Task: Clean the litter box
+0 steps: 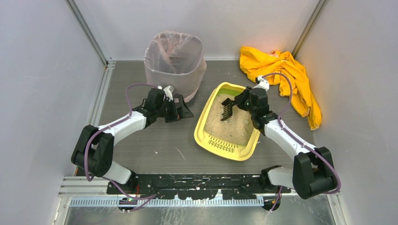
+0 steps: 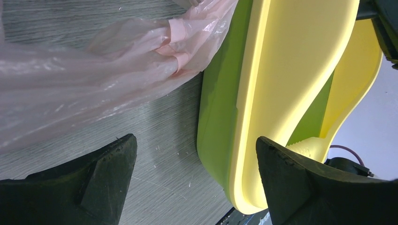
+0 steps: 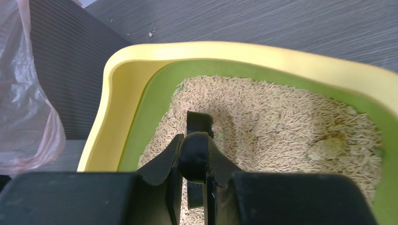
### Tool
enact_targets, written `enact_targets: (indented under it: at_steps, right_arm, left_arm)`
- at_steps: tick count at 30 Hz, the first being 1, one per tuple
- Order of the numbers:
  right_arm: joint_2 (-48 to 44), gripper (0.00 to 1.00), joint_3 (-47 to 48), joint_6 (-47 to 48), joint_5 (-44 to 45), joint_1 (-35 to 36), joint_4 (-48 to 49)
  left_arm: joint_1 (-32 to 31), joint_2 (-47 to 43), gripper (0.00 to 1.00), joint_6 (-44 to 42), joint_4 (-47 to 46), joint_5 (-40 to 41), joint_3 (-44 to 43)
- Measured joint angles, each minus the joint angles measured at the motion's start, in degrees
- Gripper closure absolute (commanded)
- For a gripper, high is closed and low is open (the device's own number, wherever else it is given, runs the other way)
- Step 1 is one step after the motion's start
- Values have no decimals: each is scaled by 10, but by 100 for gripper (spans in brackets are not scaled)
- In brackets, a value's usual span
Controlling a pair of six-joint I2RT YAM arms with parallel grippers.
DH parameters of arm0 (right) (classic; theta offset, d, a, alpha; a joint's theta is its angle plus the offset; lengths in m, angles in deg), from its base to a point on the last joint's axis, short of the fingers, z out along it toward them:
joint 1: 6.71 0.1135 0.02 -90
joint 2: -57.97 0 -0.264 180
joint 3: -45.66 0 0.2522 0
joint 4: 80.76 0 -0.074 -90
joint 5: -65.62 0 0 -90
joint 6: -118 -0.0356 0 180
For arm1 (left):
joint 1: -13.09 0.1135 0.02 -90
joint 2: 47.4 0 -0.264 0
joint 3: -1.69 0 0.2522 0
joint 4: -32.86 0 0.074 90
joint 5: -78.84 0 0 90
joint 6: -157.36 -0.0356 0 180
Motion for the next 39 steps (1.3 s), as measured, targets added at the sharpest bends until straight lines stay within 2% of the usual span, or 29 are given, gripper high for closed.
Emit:
enact_targets:
  at_steps: [7,12,19,25,31,39]
  right_arm:
    - [2,99,-28,-36,-44,-8,41]
    - [-7,99,-34,-48,-75,-28,29]
    - [-84,99,-43,-49,-123,-72,-28]
    - [-123,99,-45,-61,-171,-118,-32]
    - [-118,99,-90,-107,-255,-193,9]
    - [-87,99,-164,-221,-390,-296,179]
  left_arm:
    - [0,0,4,0,0,0,0]
    - [0,0,4,0,0,0,0]
    - [0,0,4,0,0,-2,0]
    - [0,0,4,0,0,-3,0]
    - [-1,0,4,0,0,-3,0]
    - [-2,0,4,0,0,-3,0]
